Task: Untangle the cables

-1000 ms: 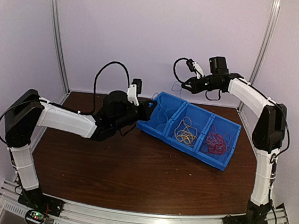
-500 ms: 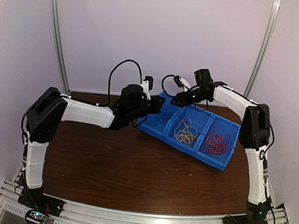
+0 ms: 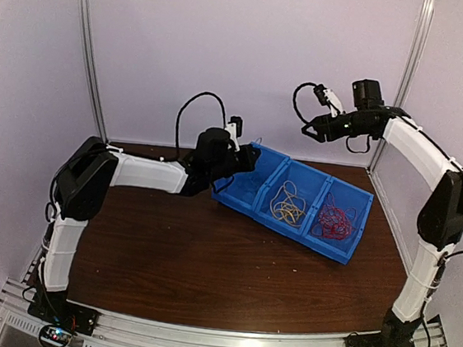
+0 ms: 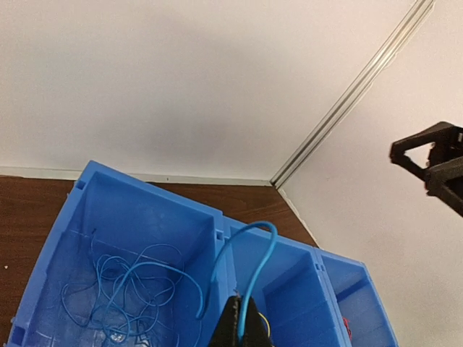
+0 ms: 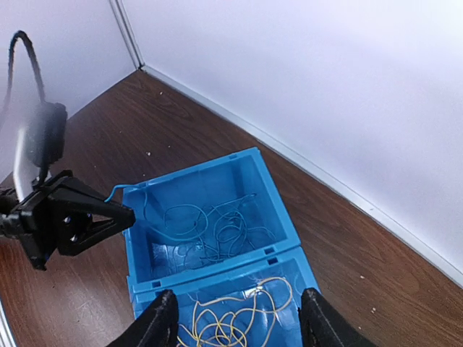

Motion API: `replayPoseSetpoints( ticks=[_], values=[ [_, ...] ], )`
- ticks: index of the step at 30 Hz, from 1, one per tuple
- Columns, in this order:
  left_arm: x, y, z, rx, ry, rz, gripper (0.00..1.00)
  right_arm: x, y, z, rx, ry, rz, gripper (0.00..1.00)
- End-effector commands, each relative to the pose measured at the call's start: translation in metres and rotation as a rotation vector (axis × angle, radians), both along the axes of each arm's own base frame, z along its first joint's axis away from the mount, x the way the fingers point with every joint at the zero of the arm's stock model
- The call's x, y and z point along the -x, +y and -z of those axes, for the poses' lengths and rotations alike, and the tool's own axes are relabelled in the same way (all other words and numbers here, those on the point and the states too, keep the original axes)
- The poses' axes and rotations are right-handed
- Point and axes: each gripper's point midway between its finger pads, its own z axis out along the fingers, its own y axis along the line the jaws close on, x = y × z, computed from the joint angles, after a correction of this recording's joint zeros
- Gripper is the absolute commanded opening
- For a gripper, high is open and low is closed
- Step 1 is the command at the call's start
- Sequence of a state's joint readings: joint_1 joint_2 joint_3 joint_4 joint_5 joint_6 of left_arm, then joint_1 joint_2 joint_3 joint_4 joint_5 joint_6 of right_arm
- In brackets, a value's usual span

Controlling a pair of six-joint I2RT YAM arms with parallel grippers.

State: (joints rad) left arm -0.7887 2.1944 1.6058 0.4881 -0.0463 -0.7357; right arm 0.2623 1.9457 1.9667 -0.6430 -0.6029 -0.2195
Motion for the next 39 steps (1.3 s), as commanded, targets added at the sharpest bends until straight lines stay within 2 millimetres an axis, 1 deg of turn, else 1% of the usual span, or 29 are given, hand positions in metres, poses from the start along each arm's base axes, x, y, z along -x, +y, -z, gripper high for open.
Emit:
replayPoseSetpoints(
  ticks=[1,3,4,5,6,7,8,10,13,14,15,16,21,23,24,26,27,31,34,35,36,37,38,39],
  values=[
    [-0.02,-0.003,0.004,-0.006,0.003,-0.008,0.0,0.031,-0.032,-0.01,-0.005,-0.027,0.029,0.58],
    [-0.028,-0.007,0.011,-0.033,0.017,-0.019,0.0,0.046,-0.04,-0.014,-0.002,-0.053,0.037,0.58],
    [-0.033,-0.006,0.02,-0.054,0.037,-0.037,0.0,0.054,-0.043,-0.018,0.005,-0.07,0.04,0.59],
    [-0.036,-0.007,0.022,-0.064,0.045,-0.05,0.08,0.061,-0.046,-0.021,0.01,-0.086,0.045,0.59],
    [-0.039,-0.007,0.027,-0.079,0.057,-0.062,0.21,0.066,-0.049,-0.023,0.016,-0.098,0.055,0.6],
    [-0.042,-0.005,0.029,-0.095,0.069,-0.08,0.32,0.07,-0.053,-0.026,0.022,-0.112,0.064,0.61],
    [-0.044,-0.003,0.026,-0.102,0.072,-0.096,0.39,0.073,-0.056,-0.03,0.025,-0.126,0.072,0.62],
    [-0.042,-0.001,0.013,-0.113,0.052,-0.091,0.45,0.079,-0.062,-0.039,0.029,-0.153,0.088,0.63],
    [-0.032,0.004,-0.016,-0.126,0.007,-0.07,0.5,0.084,-0.07,-0.051,0.027,-0.174,0.105,0.64],
    [-0.028,0.008,-0.025,-0.134,-0.002,-0.07,0.51,0.085,-0.072,-0.055,0.026,-0.179,0.109,0.64],
    [-0.022,0.015,-0.042,-0.137,-0.024,-0.073,0.53,0.088,-0.073,-0.059,0.024,-0.186,0.111,0.65],
    [-0.017,0.021,-0.049,-0.149,-0.036,-0.074,0.54,0.09,-0.075,-0.061,0.022,-0.19,0.113,0.67],
    [0.013,0.053,-0.092,-0.245,-0.125,-0.067,0.63,0.103,-0.088,-0.071,-0.004,-0.236,0.157,0.8],
    [0.026,0.066,-0.108,-0.285,-0.158,-0.064,0.64,0.108,-0.096,-0.077,-0.015,-0.258,0.196,0.86],
    [0.033,0.073,-0.117,-0.3,-0.174,-0.063,0.64,0.11,-0.099,-0.08,-0.021,-0.268,0.214,0.91],
    [0.046,0.086,-0.132,-0.325,-0.202,-0.063,0.64,0.111,-0.108,-0.086,-0.047,-0.283,0.283,0.95],
    [0.053,0.094,-0.14,-0.334,-0.21,-0.068,0.65,0.112,-0.113,-0.09,-0.059,-0.287,0.324,0.99],
    [0.076,0.126,-0.152,-0.395,-0.21,-0.094,0.68,0.116,-0.127,-0.103,-0.092,-0.313,0.423,1.0],
    [0.092,0.152,-0.161,-0.434,-0.206,-0.134,0.71,0.125,-0.131,-0.11,-0.105,-0.333,0.44,1.0],
    [0.096,0.16,-0.164,-0.437,-0.207,-0.154,0.75,0.129,-0.13,-0.108,-0.103,-0.339,0.428,1.0],
    [0.099,0.168,-0.162,-0.449,-0.197,-0.17,0.81,0.132,-0.129,-0.106,-0.1,-0.348,0.42,1.0],
    [0.102,0.175,-0.164,-0.45,-0.197,-0.186,0.94,0.133,-0.128,-0.101,-0.099,-0.343,0.412,1.0],
    [0.105,0.179,-0.165,-0.453,-0.197,-0.194,0.97,0.134,-0.126,-0.096,-0.099,-0.334,0.402,1.0],
    [0.107,0.184,-0.165,-0.452,-0.194,-0.204,0.98,0.135,-0.125,-0.093,-0.1,-0.331,0.396,1.0]
  ],
)
